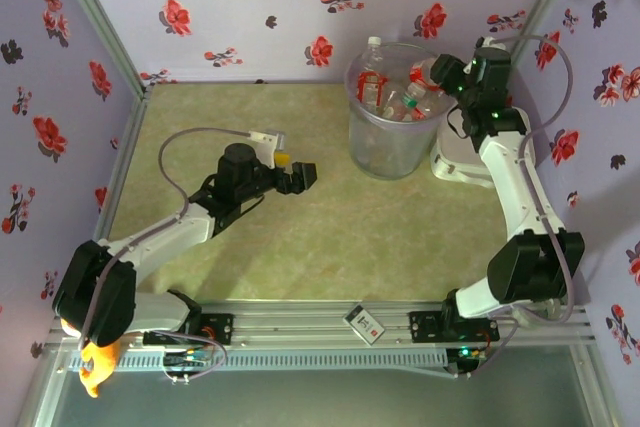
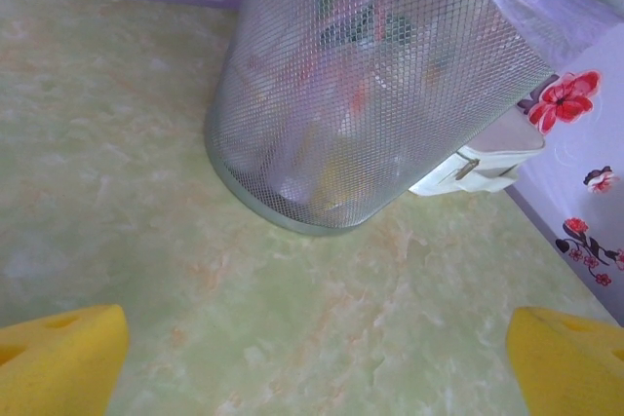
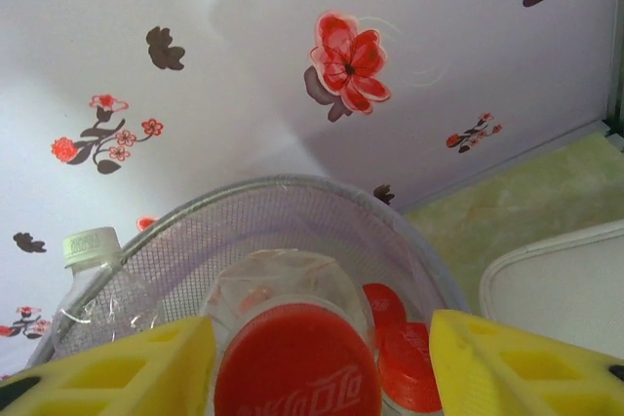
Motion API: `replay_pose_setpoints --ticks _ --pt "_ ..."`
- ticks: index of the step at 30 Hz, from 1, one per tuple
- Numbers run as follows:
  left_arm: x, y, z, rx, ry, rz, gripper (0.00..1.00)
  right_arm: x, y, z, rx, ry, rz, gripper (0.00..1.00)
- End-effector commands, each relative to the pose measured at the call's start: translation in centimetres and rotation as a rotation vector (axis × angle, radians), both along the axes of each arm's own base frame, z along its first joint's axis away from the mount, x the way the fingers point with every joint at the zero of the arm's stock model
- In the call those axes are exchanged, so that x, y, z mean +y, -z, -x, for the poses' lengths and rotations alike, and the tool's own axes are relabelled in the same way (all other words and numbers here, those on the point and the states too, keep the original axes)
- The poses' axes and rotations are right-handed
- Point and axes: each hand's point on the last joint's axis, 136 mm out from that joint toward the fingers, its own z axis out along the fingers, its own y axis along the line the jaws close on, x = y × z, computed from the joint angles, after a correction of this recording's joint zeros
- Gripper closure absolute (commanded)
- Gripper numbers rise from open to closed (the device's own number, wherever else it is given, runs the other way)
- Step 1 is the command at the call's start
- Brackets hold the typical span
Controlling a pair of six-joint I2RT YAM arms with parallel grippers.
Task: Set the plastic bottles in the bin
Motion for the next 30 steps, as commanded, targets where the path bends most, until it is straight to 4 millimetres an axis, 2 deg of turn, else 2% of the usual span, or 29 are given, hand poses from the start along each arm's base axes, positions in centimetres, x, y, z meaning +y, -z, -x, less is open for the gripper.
replay_pose_setpoints --ticks 1,4,10,16,19,23,30 --pt "-0.4 -1.8 -0.6 -0.036 0.007 0.039 0.0 -0.9 -2.9 0.3 -0.062 -0.001 0.0 0.46" --pt "-0.3 -1.7 -0.4 -0.032 0.006 0.038 0.0 -0.4 -2.3 -0.7 -0.051 -0.025 -0.029 0.51" --pt "0.0 -1.5 -0.3 -0.031 0.001 0.027 0.0 0.9 0.6 -2.1 -0.006 -0.074 -0.083 0.51" --pt "-0.1 -1.5 -0.4 -0.028 0.001 0.025 0.0 2.1 1.6 -2.5 0.014 -0.116 -0.095 0.52" --pt "-0.1 -1.5 -0.4 -0.028 0.0 0.026 0.0 2.3 0.9 -2.4 0.009 -0.13 -0.084 0.5" --pt "0.2 -1.9 -0.3 -0.039 -0.005 0.013 0.0 2.2 -1.0 -1.6 -0.009 -0.138 -0.045 0.42" --pt "1.3 -2.2 -0.2 -0.054 -0.039 -0.051 0.0 0.4 -3.8 0.7 -0.025 -0.107 0.032 0.25"
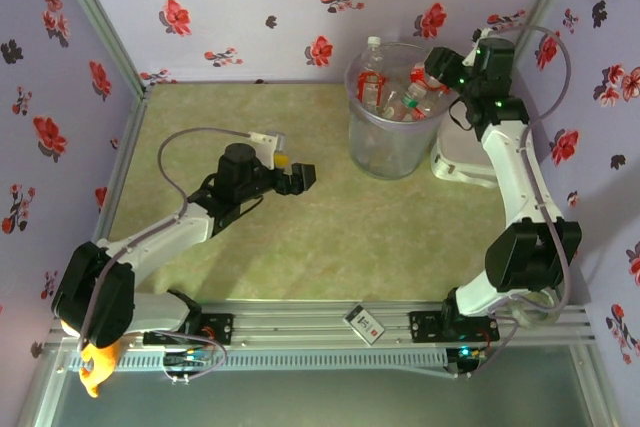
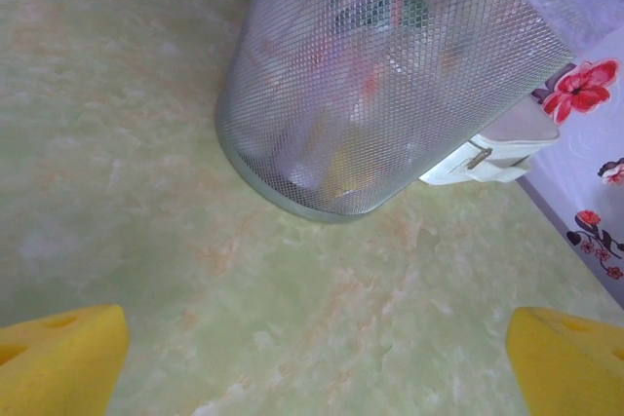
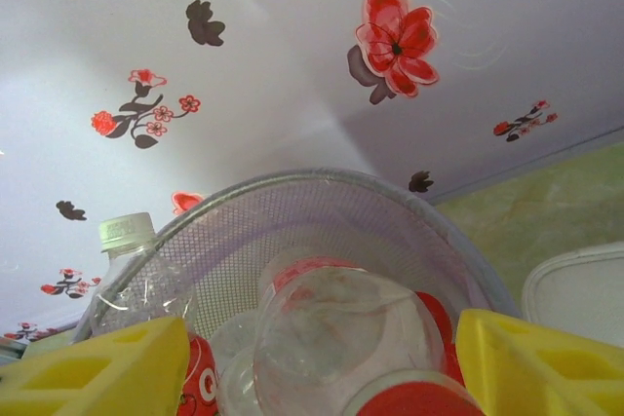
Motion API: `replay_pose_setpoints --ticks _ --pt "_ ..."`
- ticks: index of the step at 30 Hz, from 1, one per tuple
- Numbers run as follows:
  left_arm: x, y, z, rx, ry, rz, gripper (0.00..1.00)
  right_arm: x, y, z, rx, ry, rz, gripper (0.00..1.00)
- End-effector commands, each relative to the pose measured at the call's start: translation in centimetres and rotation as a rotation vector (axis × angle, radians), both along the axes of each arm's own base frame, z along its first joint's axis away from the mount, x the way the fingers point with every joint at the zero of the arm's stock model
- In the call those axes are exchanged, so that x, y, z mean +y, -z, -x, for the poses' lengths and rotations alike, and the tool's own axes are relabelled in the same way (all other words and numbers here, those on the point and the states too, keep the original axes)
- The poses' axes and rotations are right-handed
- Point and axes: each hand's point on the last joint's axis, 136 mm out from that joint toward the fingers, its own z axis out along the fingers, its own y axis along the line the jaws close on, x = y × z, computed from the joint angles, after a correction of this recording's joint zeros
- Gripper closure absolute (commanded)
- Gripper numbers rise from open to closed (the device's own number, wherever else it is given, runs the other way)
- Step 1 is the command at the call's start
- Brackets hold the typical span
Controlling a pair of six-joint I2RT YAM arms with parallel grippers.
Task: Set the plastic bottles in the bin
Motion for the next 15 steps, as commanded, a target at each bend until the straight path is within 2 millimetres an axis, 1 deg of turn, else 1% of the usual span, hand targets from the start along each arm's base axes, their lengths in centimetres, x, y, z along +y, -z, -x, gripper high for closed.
replay_pose_setpoints --ticks 1,4,6,9,11,13,15 --pt "1.0 -2.6 -0.4 -0.071 -0.03 -0.031 0.0 -1.2 -3.7 2.2 -0.053 0.014 0.057 0.24" --pt "1.9 -2.9 -0.2 -0.081 -0.053 -0.076 0.0 -2.2 -4.4 3.7 -0.052 0.035 0.094 0.2" --pt "2.7 -3.1 -0.2 -0.086 -0.078 -0.105 0.0 -2.6 -4.4 4.8 -0.036 0.039 0.127 0.16" --pt "4.2 -3.5 -0.2 -0.086 -0.127 -0.154 0.0 -2.9 -3.8 6.6 -0.006 0.026 0.191 0.08" --pt "5.8 -3.7 -0.2 -0.079 -0.176 -0.199 0.0 -2.8 -3.0 7.8 -0.006 0.009 0.231 0.01" --pt "7.6 -3.9 -0.2 -0.078 -0.23 -0.246 0.0 -2.8 -2.6 9.3 -0.014 -0.003 0.266 0.01" --pt "9.6 -4.2 -0.2 -0.075 -0.29 -0.293 0.0 -3.0 -1.6 10.8 -0.01 -0.004 0.293 0.01"
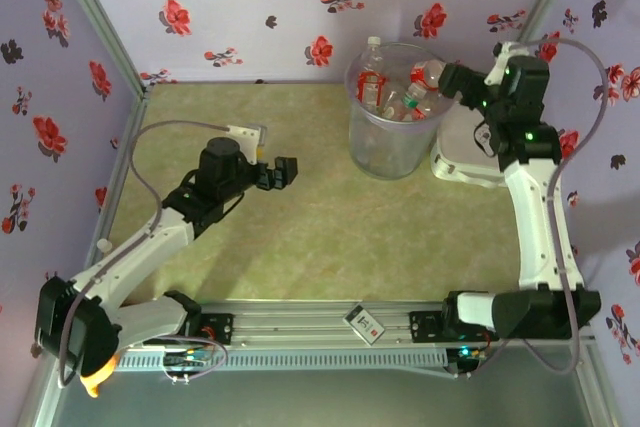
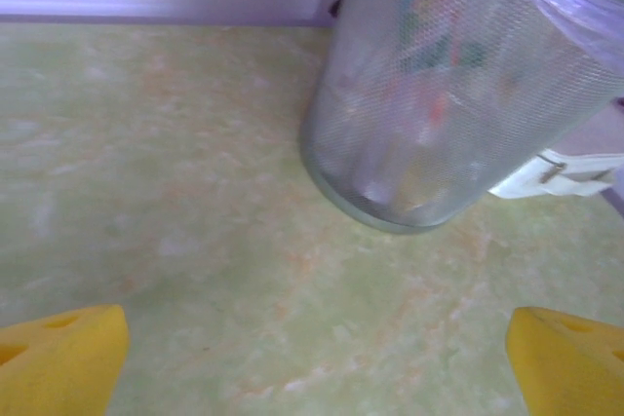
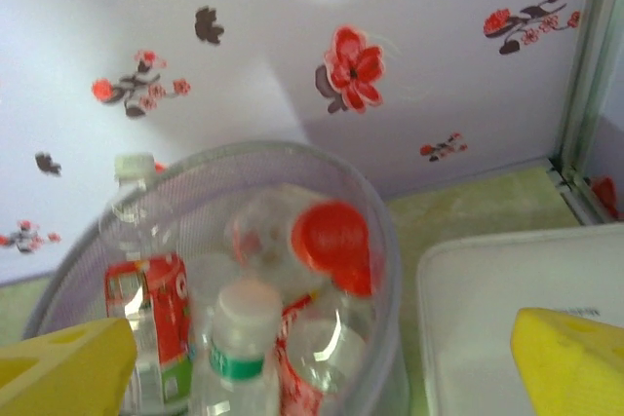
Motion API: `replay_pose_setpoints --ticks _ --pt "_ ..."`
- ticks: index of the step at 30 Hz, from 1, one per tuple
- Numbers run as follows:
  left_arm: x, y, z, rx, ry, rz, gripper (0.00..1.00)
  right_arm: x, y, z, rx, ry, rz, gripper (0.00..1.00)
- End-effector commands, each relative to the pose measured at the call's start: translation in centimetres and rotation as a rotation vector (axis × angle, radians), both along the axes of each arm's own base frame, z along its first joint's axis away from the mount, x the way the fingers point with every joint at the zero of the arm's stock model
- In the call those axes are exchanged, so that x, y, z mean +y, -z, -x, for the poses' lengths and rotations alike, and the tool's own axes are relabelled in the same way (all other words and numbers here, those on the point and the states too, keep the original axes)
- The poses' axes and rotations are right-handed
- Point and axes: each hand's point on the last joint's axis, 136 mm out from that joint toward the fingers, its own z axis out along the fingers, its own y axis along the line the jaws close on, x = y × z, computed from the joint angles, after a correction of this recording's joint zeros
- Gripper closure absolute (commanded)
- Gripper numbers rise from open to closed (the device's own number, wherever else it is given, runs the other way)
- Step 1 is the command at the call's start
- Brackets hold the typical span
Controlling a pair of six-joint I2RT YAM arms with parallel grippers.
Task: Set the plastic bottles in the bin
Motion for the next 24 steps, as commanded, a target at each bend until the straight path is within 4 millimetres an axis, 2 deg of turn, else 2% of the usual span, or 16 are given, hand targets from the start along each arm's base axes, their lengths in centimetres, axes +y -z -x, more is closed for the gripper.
replay_pose_setpoints --ticks 1,6,8,12,15,18,22,24 --pt "4.7 -0.7 0.0 -0.006 -0.143 -0.131 0.0 -0.6 2.1 2.5 0.027 0.002 0.095 0.01" --pt "11.5 0.0 0.0 -0.004 -0.387 -0.252 0.0 -1.3 5.0 5.8 -0.024 0.035 0.14 0.01" --pt "14.3 0.9 0.2 -0.004 -0.496 -0.324 0.0 -1.6 7.2 7.0 0.006 0.054 0.143 0.01" --pt "18.4 2.3 0.9 -0.046 -0.65 -0.437 0.0 -1.8 11.5 8.5 0.101 0.067 0.14 0.01" --pt "20.4 3.6 0.9 -0.075 -0.717 -0.449 0.0 -1.5 14.8 8.9 0.136 0.07 0.105 0.01" --pt "22.5 6.0 1.1 -0.05 -0.785 -0.451 0.0 -1.1 18.8 9.1 0.162 0.083 0.093 0.01" --pt "23.1 8.8 0.5 -0.082 -0.764 -0.462 0.0 -0.9 22.9 8.5 0.14 0.096 0.147 0.01" --pt "23.4 10.1 0.1 -0.078 -0.76 -0.465 0.0 -1.1 24.2 8.1 0.122 0.108 0.166 0.01"
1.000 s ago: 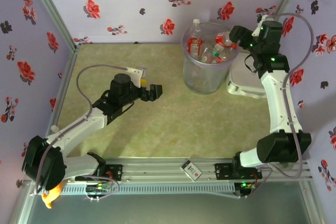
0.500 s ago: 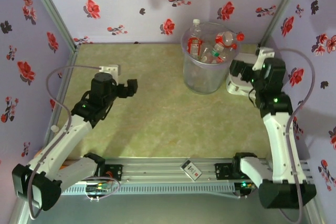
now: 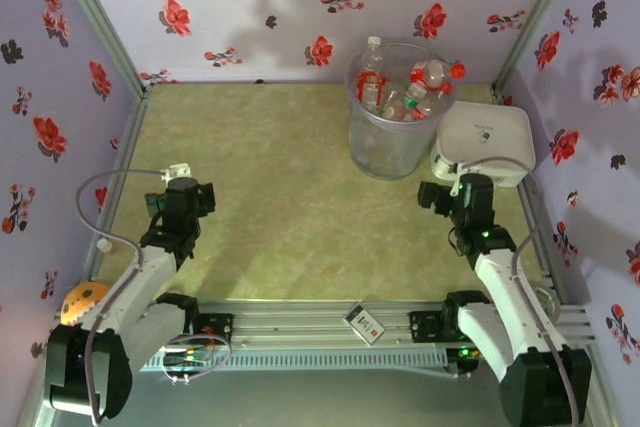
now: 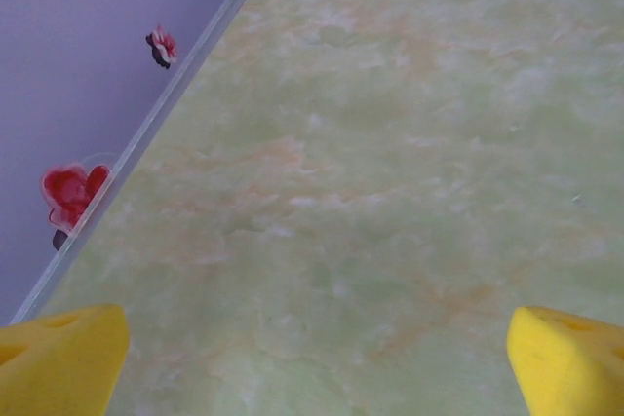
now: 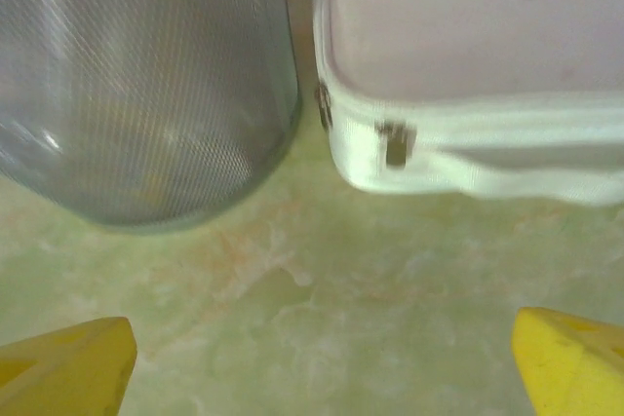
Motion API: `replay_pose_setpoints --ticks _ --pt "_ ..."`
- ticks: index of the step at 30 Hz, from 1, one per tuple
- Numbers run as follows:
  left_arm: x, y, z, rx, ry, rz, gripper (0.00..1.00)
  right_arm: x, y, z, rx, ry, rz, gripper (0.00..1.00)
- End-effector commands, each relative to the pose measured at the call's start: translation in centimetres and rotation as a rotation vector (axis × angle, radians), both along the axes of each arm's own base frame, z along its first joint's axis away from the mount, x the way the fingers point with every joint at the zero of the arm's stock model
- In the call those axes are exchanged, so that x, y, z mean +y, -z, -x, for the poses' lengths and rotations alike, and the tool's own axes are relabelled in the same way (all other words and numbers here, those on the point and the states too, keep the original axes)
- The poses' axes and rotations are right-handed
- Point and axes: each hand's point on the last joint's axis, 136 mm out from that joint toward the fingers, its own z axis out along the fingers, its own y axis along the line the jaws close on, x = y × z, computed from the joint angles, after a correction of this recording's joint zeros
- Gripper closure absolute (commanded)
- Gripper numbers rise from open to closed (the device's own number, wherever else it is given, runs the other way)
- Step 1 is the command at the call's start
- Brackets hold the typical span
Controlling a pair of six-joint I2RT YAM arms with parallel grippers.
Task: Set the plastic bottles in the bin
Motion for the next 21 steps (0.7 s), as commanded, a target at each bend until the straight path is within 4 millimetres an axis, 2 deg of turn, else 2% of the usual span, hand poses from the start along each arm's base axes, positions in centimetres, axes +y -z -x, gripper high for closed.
replay_pose_setpoints --ticks 1,11,21 --pt "0.3 -0.8 -1.9 -0.101 0.017 -0.012 0.0 -1.0 -1.2 -2.1 -0.15 0.058 0.044 0.01" --pt "0.4 1.3 -4.2 -0.119 0.055 0.008 0.0 -2.3 2.1 -3.3 -0.187 0.103 0.131 0.01" --pt "0.1 1.0 -7.0 -0.17 0.104 0.0 0.0 -2.7 1.4 -4.7 -0.279 0.115 0.172 0.01"
